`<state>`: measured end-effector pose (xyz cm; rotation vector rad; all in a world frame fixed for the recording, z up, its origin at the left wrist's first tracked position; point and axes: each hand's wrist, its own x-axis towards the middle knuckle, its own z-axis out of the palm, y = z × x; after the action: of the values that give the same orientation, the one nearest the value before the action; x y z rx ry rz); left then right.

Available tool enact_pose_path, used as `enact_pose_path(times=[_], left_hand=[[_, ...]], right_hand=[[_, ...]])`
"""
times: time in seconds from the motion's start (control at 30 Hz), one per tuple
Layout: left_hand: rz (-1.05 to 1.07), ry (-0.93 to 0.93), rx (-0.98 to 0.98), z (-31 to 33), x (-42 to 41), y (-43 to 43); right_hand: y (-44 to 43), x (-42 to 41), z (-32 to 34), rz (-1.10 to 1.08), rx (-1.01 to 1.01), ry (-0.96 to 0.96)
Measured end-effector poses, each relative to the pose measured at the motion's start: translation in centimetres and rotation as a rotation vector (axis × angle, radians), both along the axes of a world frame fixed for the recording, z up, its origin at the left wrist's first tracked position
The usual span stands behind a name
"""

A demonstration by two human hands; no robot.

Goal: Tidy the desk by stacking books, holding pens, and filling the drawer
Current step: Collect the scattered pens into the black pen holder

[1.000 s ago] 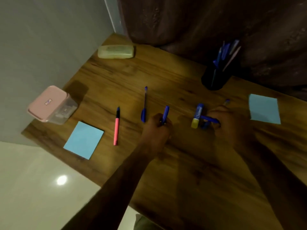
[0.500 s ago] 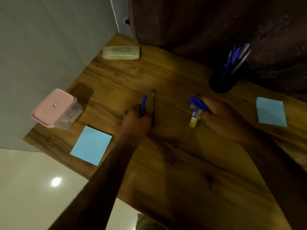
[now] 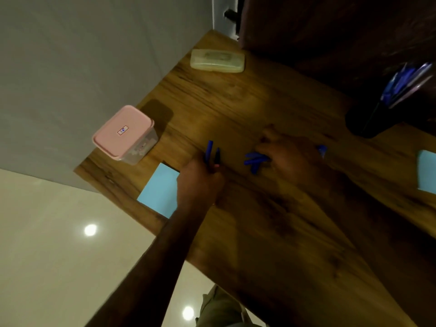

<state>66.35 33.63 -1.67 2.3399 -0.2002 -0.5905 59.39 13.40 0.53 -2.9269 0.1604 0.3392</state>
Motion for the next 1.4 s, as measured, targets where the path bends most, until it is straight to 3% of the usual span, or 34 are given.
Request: enact_pose_path(times=[0.13,0.23,0.37,0.43,0.5,0.57,0.7,0.83,0.97,1.07,1.23,1.4], left_hand=[[-0.099,-0.145,0.139,-0.9,-0.2,0.0],[-0.162,-0.196,0.188,-1.1,-0.3,-0.5],[-0.264,-0.209,0.049,0.2,-0.3,-1.8],[-0.234,-0.075,-0.148,1.7,-0.6,-3.0],[-0.112,0.205,-0.387,3.4,-0.9,-4.6],[-0.089,0.414,-0.493,4.8,-1.2,-6.3],[-0.134,0.610,-0.526,6.1,-2.5,-11.4],[-0.275,0.772,-0.411,8.1,-4.3,-17.1],[-0.407,0.719,-0.396,9.6,-5.4,-22.1],[-0.457,0.650,-0.490,10.9,-5.8,-25.7],[-0.542,0.226,-0.720,12.3,-4.8,-30.9],[-0.578,0.035,-0.636,11.5,-3.1,-34.1]], right_hand=[[0.3,-0.2,0.4,-0.072,0.117,-0.051],[0.8,-0.6,0.9,-0.265,0.405,-0.228],[1.1,-0.7,2.6,-0.556,0.814,-0.350],[0.8,-1.3,3.8,-0.670,0.935,-0.381],[0.2,-2.2,4.9,-0.754,1.020,-0.387],[-0.7,-3.3,5.7,-0.851,1.127,-0.379],[-3.0,-5.9,7.1,-1.061,1.347,-0.250],[-6.2,-8.1,8.0,-1.170,1.492,-0.131],[-9.8,-9.7,9.1,-1.233,1.551,-0.242],[-12.5,-10.2,10.2,-1.184,1.521,-0.450],[-16.1,-8.8,12.0,-1.079,1.289,-0.861],[-18.8,-5.9,10.4,-1.086,1.116,-1.017]])
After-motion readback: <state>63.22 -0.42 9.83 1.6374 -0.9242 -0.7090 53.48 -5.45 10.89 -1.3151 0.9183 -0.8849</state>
